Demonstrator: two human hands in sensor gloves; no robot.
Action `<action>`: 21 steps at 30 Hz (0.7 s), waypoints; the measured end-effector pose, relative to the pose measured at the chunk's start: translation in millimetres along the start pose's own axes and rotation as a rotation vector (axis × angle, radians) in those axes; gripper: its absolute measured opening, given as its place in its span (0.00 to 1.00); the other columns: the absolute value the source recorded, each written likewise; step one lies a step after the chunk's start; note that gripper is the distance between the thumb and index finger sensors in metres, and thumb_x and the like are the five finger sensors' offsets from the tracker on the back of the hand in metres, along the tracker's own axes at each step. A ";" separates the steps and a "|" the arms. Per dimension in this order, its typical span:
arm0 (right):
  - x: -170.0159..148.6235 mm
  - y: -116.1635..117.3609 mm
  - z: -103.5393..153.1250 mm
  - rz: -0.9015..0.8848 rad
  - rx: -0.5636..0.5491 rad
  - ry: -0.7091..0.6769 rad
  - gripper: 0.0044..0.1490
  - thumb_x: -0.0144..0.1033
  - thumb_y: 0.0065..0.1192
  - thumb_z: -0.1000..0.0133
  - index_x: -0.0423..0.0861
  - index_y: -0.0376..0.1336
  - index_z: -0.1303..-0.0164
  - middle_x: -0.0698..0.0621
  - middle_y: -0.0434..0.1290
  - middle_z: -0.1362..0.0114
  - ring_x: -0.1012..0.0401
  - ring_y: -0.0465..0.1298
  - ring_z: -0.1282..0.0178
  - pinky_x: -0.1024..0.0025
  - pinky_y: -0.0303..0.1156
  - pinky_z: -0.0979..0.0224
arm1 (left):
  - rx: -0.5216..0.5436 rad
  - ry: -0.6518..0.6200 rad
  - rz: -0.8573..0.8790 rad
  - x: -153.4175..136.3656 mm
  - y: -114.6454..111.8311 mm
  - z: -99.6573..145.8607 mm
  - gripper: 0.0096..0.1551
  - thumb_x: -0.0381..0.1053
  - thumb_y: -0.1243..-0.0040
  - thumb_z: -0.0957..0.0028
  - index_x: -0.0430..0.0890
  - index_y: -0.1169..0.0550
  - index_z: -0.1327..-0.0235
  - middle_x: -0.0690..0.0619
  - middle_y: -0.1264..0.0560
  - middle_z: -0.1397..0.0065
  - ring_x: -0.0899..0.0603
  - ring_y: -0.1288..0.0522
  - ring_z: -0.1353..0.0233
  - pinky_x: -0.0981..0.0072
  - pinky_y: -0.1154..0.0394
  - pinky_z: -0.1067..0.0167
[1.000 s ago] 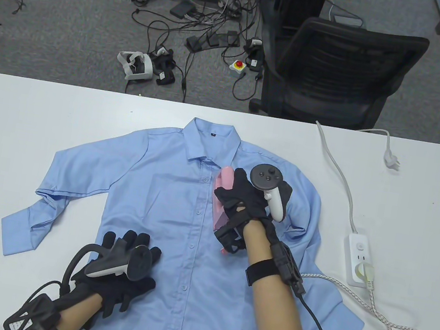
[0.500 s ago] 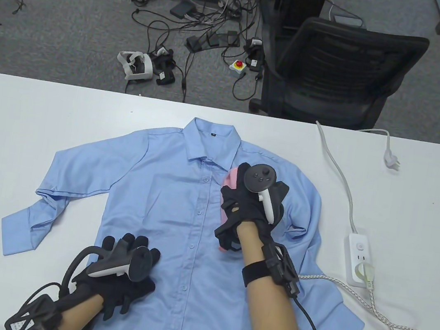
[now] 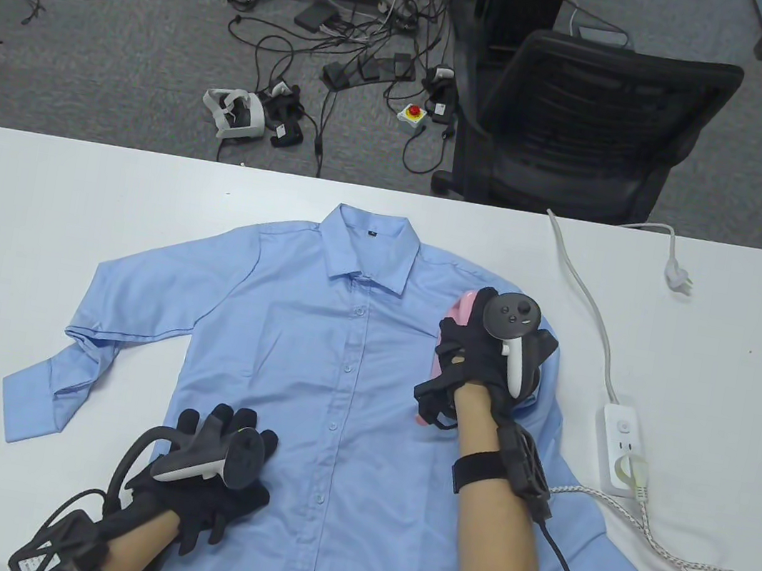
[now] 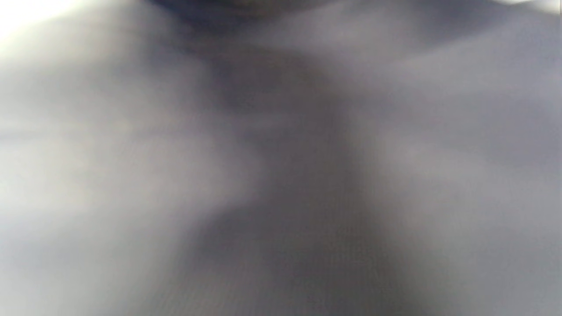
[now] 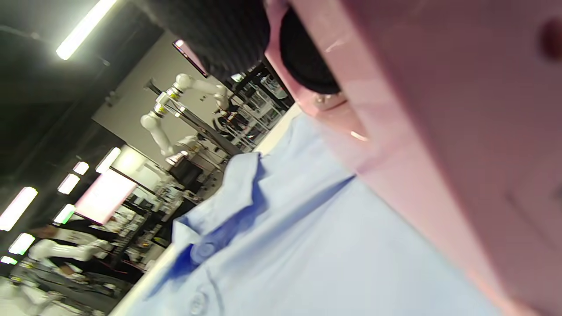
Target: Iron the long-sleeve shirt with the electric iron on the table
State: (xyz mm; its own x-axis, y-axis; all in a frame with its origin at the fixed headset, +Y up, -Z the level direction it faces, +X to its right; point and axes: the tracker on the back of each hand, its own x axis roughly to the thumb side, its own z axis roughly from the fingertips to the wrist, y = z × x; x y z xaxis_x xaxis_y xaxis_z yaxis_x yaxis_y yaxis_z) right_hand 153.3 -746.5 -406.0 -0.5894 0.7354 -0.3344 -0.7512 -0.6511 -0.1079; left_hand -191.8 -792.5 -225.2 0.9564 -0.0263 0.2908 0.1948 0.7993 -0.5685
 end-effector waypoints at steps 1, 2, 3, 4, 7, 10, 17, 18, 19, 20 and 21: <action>-2.6 -2.6 4.0 -0.097 -0.016 0.019 0.50 0.42 0.62 0.54 0.49 0.39 0.28 0.44 0.61 0.36 0.61 0.76 0.54 0.70 0.77 0.50 | -0.003 0.000 0.000 -0.1 0.1 0.0 0.45 0.77 0.64 0.49 0.67 0.65 0.28 0.53 0.74 0.17 0.40 0.73 0.18 0.36 0.73 0.30; -2.2 -4.1 5.9 -0.143 -0.020 0.029 0.51 0.41 0.62 0.54 0.49 0.39 0.28 0.44 0.61 0.36 0.61 0.76 0.54 0.70 0.77 0.50 | -0.005 -0.001 0.001 -0.1 0.0 -0.1 0.45 0.77 0.63 0.49 0.67 0.65 0.29 0.54 0.74 0.17 0.40 0.73 0.18 0.36 0.73 0.30; 2.4 -7.6 9.7 -0.181 0.018 0.039 0.51 0.41 0.62 0.54 0.47 0.38 0.28 0.44 0.60 0.36 0.60 0.76 0.54 0.69 0.77 0.50 | -0.007 -0.001 0.002 -0.2 0.3 -0.1 0.46 0.78 0.63 0.50 0.67 0.65 0.29 0.54 0.74 0.17 0.40 0.73 0.18 0.36 0.73 0.29; 9.5 -11.0 14.8 -0.182 0.051 0.029 0.52 0.41 0.62 0.54 0.46 0.37 0.28 0.44 0.60 0.36 0.60 0.76 0.54 0.69 0.77 0.50 | -0.004 -0.003 -0.007 -0.2 0.9 -0.3 0.46 0.78 0.62 0.51 0.67 0.65 0.28 0.54 0.74 0.17 0.41 0.72 0.18 0.36 0.74 0.29; 31.6 -12.5 32.8 -0.126 0.117 -0.016 0.52 0.42 0.61 0.53 0.44 0.36 0.29 0.44 0.59 0.36 0.60 0.76 0.53 0.69 0.77 0.49 | -0.001 -0.009 -0.009 -0.9 1.5 -0.3 0.47 0.79 0.60 0.52 0.68 0.64 0.28 0.55 0.73 0.17 0.41 0.72 0.18 0.36 0.73 0.29; 48.2 -1.3 57.6 -0.066 0.138 -0.060 0.53 0.42 0.62 0.54 0.43 0.37 0.28 0.44 0.60 0.36 0.60 0.76 0.53 0.69 0.77 0.50 | 0.033 0.004 -0.027 -1.2 3.4 3.3 0.46 0.78 0.59 0.51 0.69 0.62 0.27 0.56 0.72 0.16 0.42 0.70 0.17 0.36 0.73 0.29; 49.3 36.0 81.6 -0.079 0.182 -0.044 0.52 0.41 0.62 0.54 0.44 0.38 0.29 0.44 0.61 0.37 0.60 0.77 0.55 0.69 0.78 0.51 | 0.066 0.036 -0.094 1.9 6.5 11.5 0.45 0.78 0.61 0.50 0.68 0.61 0.26 0.56 0.73 0.17 0.42 0.71 0.17 0.36 0.73 0.29; 48.4 39.8 82.5 -0.065 0.178 -0.039 0.52 0.41 0.62 0.54 0.44 0.38 0.28 0.44 0.61 0.37 0.60 0.77 0.55 0.69 0.78 0.51 | 0.066 0.034 -0.092 2.1 6.7 11.9 0.45 0.78 0.61 0.50 0.68 0.62 0.26 0.56 0.73 0.17 0.42 0.71 0.17 0.36 0.73 0.29; 48.0 41.1 82.8 -0.061 0.177 -0.039 0.52 0.41 0.62 0.54 0.45 0.37 0.28 0.44 0.61 0.37 0.60 0.77 0.55 0.69 0.78 0.51 | 0.067 0.033 -0.093 1.9 6.6 11.8 0.45 0.78 0.61 0.50 0.68 0.61 0.26 0.56 0.73 0.17 0.42 0.71 0.17 0.36 0.73 0.29; 46.2 45.7 83.6 -0.053 0.179 -0.035 0.52 0.41 0.62 0.54 0.45 0.37 0.28 0.44 0.61 0.37 0.60 0.77 0.55 0.69 0.78 0.51 | 0.071 0.033 -0.095 1.5 7.2 11.9 0.45 0.78 0.61 0.50 0.68 0.61 0.26 0.56 0.73 0.17 0.42 0.71 0.17 0.36 0.73 0.29; 44.3 49.1 83.7 -0.046 0.183 -0.030 0.52 0.42 0.62 0.54 0.46 0.37 0.28 0.44 0.61 0.37 0.61 0.77 0.55 0.69 0.79 0.51 | 0.078 0.033 -0.089 0.5 8.3 11.9 0.45 0.78 0.61 0.50 0.68 0.61 0.26 0.56 0.73 0.17 0.42 0.71 0.17 0.36 0.73 0.29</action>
State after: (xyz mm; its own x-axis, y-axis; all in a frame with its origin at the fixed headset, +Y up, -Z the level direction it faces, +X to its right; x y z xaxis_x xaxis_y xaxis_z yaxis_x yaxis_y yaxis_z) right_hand 65.3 -730.2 -347.7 -0.5595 0.7708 -0.3047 -0.8176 -0.5736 0.0505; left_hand -192.3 -778.8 -220.6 0.9429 -0.1178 0.3115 0.2631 0.8369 -0.4799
